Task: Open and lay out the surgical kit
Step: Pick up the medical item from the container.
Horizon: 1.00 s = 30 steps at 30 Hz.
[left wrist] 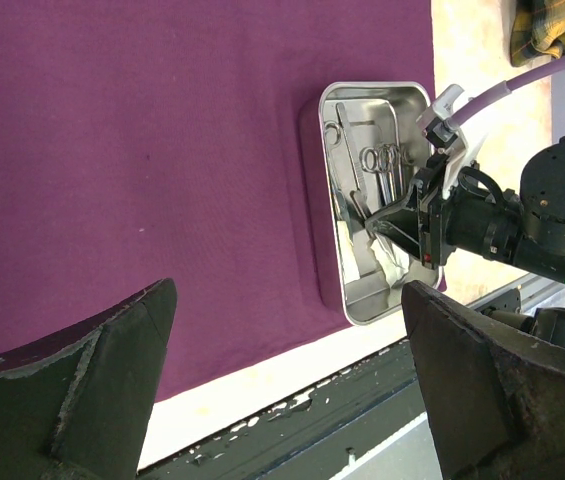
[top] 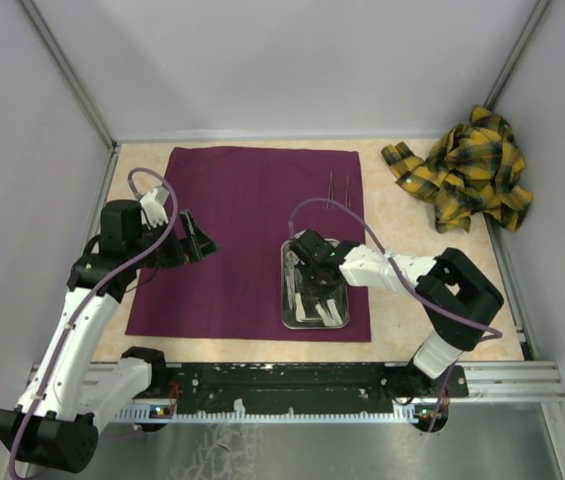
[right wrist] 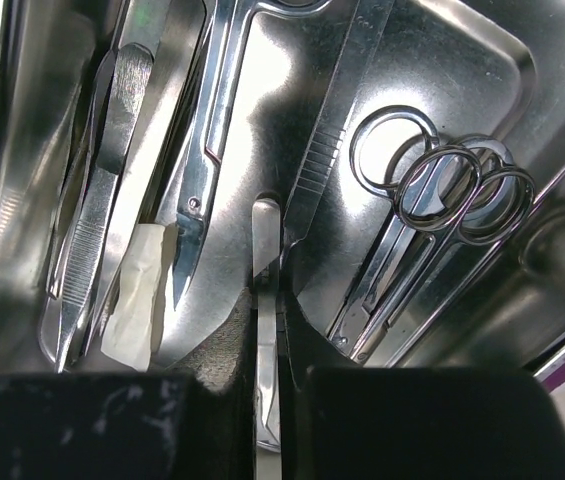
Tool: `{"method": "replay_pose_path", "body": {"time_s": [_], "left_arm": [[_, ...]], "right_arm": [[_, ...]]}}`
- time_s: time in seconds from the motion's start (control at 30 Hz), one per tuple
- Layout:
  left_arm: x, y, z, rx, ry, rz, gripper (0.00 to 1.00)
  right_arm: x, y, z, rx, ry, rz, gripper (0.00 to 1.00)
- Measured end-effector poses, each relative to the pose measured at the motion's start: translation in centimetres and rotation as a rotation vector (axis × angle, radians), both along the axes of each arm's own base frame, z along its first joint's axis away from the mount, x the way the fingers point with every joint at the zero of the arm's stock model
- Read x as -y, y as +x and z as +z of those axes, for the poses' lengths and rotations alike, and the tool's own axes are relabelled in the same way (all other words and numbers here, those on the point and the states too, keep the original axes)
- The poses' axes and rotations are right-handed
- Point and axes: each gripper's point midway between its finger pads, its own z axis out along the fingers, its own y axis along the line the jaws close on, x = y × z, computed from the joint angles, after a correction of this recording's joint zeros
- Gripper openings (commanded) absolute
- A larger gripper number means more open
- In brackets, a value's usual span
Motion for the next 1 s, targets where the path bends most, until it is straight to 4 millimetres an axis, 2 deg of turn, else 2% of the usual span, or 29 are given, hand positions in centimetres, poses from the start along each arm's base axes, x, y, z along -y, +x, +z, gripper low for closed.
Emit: {"method": "replay_pose_path", "body": {"time_s": [0.17, 0.5, 0.83, 1.0], "left_arm": [[0.0, 0.0, 0.0, -0.001, -0.001, 0.001, 1.00], [0.0, -0.1, 0.1, 0.002, -0.003, 0.002, 1.00], [0.0, -0.1, 0.3, 0.010, -0.004, 0.002, 1.00], [0.0, -0.2, 0.3, 0.011, -0.005, 0.001, 1.00]], "right_arm": [[0.1, 0.0, 0.3, -0.002, -0.003, -0.001, 0.00], [-1.2, 1.2, 4.1, 0.073, 0.072, -0.006, 0.00], [-1.3, 1.4, 5.6, 0.063, 0.146, -0.023, 0.00], [-1.1, 2.3, 7.1, 0.053, 0.232, -0.066, 0.00]]}}
